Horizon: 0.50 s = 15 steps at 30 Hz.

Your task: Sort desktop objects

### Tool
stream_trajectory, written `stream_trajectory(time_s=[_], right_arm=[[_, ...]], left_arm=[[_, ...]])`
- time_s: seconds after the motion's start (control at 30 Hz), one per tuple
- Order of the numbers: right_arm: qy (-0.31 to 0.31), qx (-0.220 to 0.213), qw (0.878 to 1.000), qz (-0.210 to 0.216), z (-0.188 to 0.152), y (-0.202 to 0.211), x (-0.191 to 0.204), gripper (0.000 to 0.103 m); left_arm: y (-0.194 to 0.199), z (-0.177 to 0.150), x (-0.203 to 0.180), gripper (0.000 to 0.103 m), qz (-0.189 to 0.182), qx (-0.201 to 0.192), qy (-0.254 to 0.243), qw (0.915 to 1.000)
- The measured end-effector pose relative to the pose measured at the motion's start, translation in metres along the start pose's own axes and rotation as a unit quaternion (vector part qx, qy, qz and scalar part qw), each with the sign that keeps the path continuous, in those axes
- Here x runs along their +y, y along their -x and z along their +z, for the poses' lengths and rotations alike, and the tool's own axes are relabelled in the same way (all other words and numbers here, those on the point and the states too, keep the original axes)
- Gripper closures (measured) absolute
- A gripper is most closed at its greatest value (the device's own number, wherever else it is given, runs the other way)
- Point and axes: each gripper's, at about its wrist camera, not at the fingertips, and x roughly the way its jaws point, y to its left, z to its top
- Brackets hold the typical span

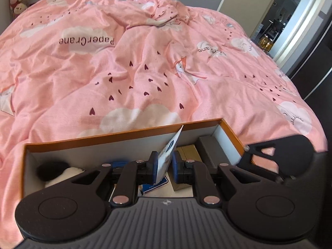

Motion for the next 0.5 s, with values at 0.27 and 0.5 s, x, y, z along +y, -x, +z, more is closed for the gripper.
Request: stream_trajectory(time_s=[0.27,0.5], right_arm=[[-0.082,-0.012,0.996,-0.024,0.004,0.019,0.004,0.057],[-0.141,-0.059,0.983,-0.103,-0.004,0.079,0.039,0.057]], left_arm=[[0.056,-0.022,-0.014,0.088,0.018,-0.036,-0.056,0.9976],[0.129,-0.058,-0.037,0.088,-0.012,-0.104,-0.117,0.9876]])
